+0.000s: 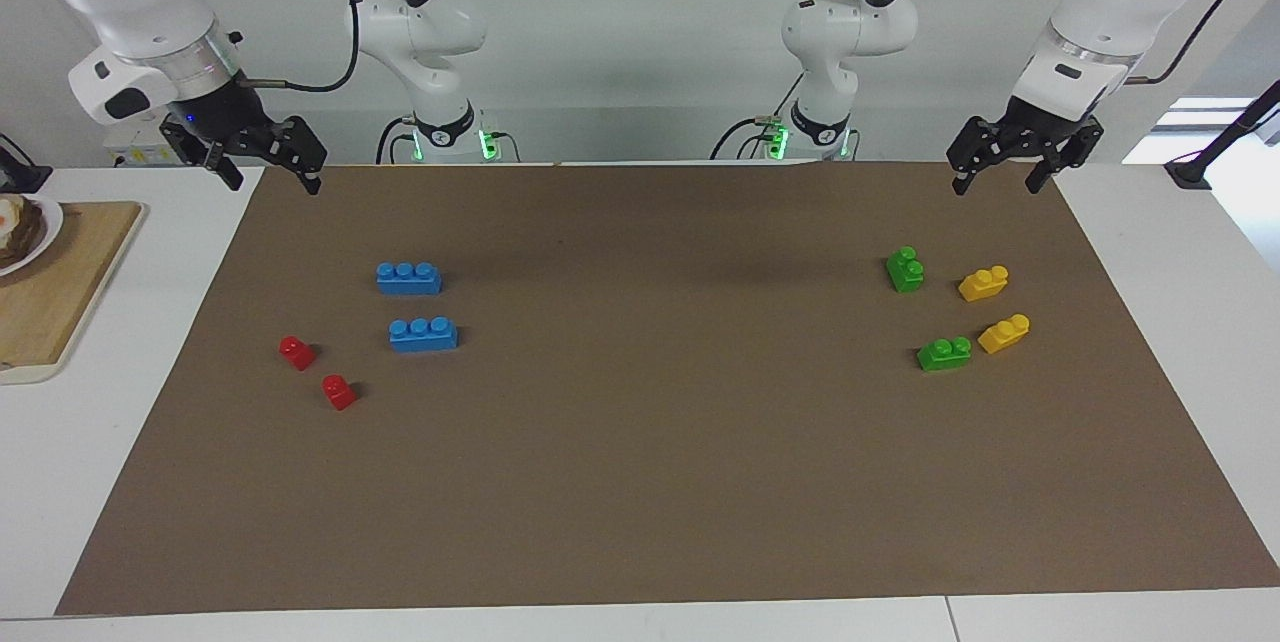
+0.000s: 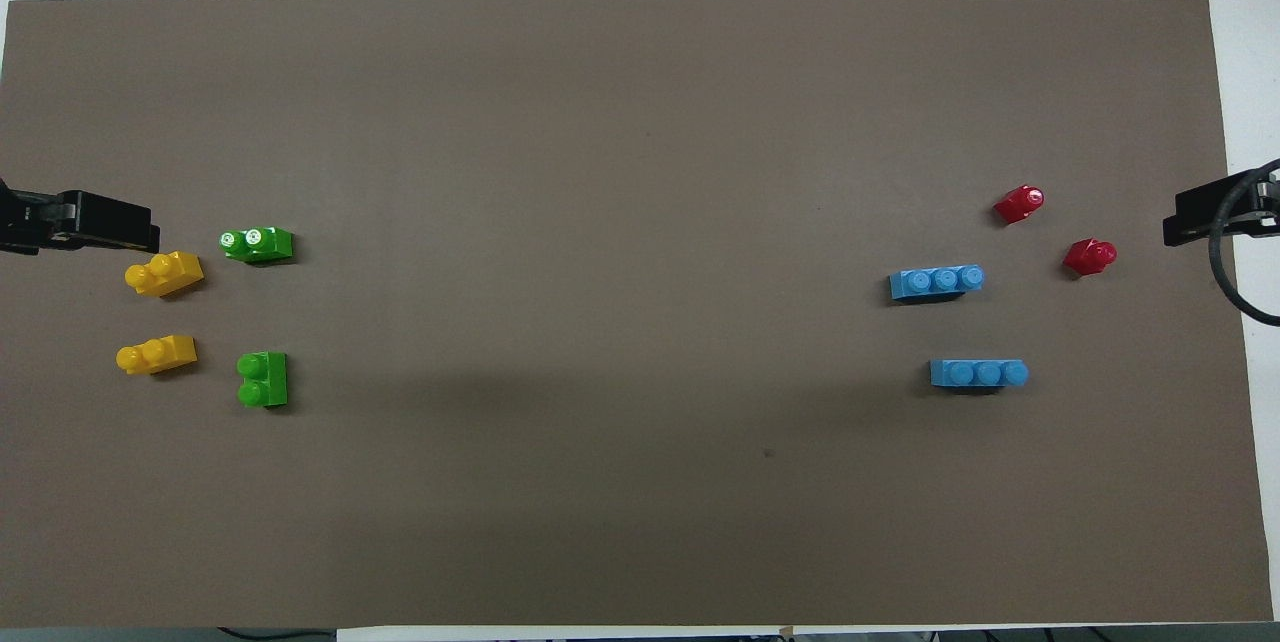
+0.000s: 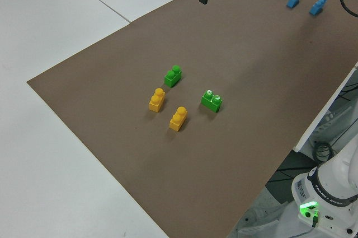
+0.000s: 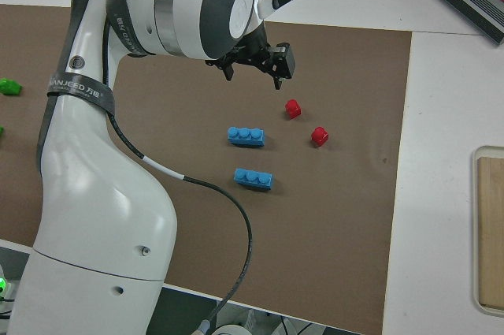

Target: Remove green block with left arm and hold with right

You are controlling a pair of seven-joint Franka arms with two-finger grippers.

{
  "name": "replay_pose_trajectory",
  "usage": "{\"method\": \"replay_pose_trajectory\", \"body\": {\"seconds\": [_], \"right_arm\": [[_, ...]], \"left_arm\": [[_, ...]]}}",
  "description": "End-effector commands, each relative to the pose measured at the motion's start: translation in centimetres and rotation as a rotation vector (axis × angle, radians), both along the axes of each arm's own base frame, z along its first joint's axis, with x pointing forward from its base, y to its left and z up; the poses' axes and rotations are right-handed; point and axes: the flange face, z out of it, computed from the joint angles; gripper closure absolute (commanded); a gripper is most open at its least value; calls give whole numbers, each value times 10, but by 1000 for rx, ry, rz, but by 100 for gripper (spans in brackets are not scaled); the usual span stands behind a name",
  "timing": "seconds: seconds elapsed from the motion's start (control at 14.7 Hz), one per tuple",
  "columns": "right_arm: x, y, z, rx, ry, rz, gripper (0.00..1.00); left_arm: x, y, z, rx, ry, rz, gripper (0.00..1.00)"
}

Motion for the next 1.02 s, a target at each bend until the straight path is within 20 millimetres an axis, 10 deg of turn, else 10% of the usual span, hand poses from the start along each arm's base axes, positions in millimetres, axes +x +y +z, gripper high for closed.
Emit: {"method": "replay_pose_trajectory", "body": {"seconds": [0.0, 0.95], "right_arm": [[-8, -5, 2, -9, 2, 4, 0], [-13, -4, -3, -4, 14, 12, 0]], "left_arm": [[-5, 2, 1, 16, -7, 6, 0], [-5, 2, 1, 16, -9, 6, 0]]}}
